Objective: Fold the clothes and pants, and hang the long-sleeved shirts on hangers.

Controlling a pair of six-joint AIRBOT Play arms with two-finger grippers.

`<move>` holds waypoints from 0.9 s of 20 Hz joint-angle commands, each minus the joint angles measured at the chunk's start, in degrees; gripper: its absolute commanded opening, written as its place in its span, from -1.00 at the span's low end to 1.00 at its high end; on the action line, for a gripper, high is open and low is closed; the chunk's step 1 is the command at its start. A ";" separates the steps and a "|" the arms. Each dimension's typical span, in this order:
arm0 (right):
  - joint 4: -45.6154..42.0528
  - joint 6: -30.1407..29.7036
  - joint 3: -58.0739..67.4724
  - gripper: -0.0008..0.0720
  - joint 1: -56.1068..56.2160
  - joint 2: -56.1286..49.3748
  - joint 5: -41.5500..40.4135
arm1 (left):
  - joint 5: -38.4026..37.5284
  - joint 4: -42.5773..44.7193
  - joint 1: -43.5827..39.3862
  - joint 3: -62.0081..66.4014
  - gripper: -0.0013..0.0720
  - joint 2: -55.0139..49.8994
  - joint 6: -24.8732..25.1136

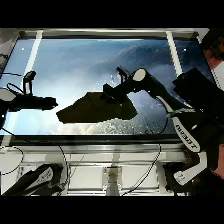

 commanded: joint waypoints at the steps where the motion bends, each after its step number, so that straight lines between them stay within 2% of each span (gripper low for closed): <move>1: -0.81 9.11 -0.09 -0.01 2.14 -2.91 -5.09 | 0.20 -2.19 0.04 -0.02 -0.85 0.04 0.00; 3: -0.81 11.63 -0.09 -0.01 3.04 -4.26 -3.76 | 0.46 -2.43 0.04 -0.02 -0.85 0.04 0.00; 5: -0.92 11.67 -0.09 -0.01 4.57 -5.40 -3.58 | 0.42 -2.43 0.04 -0.02 -0.85 0.04 0.00; 12: -2.29 13.49 -0.09 -0.01 7.02 -6.84 -9.25 | 0.42 -2.45 0.04 -0.02 -0.85 0.04 -0.02; 15: -8.00 22.45 -0.09 -0.01 6.97 -6.84 -9.64 | 0.42 -2.45 0.04 -0.02 -0.85 0.04 -0.02; 18: -12.26 28.44 -0.09 -0.01 7.04 -6.84 -10.05 | 0.44 -2.51 0.04 -0.02 -0.85 0.04 -0.02</move>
